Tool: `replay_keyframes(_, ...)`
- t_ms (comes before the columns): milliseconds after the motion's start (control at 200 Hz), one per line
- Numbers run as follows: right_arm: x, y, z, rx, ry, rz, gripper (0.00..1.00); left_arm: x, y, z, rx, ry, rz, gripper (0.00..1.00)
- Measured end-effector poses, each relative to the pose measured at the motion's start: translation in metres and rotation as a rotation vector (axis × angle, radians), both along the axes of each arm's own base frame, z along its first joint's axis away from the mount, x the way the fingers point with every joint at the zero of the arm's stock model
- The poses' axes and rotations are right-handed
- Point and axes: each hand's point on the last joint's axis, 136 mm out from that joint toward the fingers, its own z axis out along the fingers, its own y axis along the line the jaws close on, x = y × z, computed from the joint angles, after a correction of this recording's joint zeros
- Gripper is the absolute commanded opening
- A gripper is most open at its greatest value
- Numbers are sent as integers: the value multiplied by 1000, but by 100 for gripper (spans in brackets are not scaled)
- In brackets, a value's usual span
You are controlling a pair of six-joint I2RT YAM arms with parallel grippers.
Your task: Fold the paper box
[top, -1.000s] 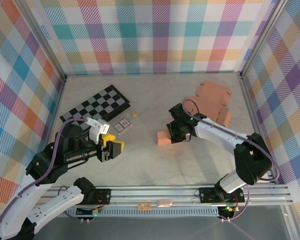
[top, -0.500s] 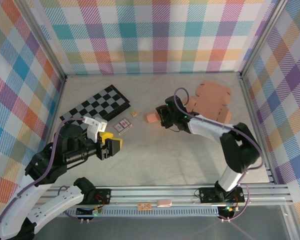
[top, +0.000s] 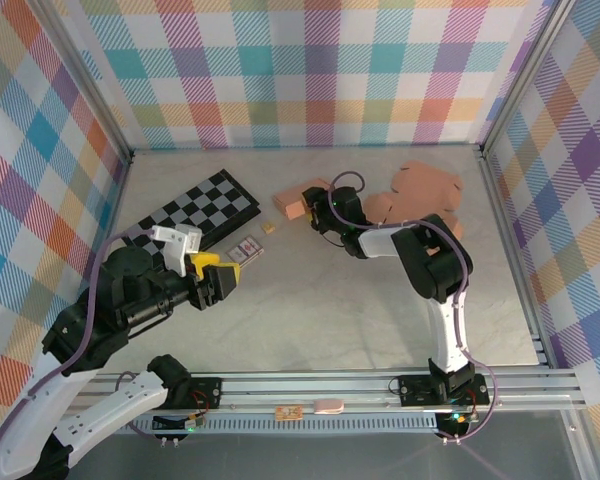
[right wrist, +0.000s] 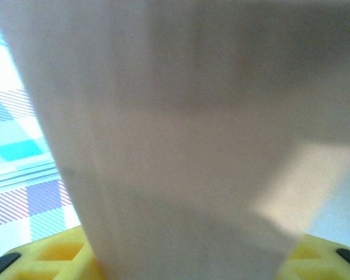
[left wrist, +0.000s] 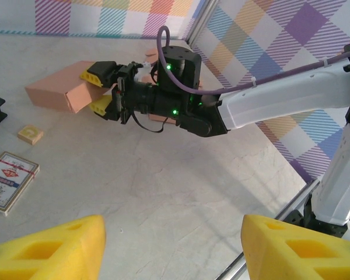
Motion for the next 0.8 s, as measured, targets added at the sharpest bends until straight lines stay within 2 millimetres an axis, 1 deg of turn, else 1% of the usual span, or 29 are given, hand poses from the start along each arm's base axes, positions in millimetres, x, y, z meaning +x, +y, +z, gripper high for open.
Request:
replay_keyframes(130,-1,3,-6,9,18,-1,58,1,1,0,-3,4,9,62)
replay_keyframes(270,-4,2,-14,10,62,-8,59,2,0,1,-8,4,11,62)
replay_keyframes(405,-10,-1,-32,-28,148,-11,62,4,-1,-1,-3,9,11,62)
replay_keyframes(485,-17,-4,-45,-60,204,-16,67,5,-2,0,-4,8,11,62)
replay_keyframes(615,-23,-9,-41,-89,248,-32,72,6,-3,3,-14,-4,11,62)
replay_keyframes(800,-31,-16,-33,-138,311,-45,73,7,-4,2,-11,0,11,62)
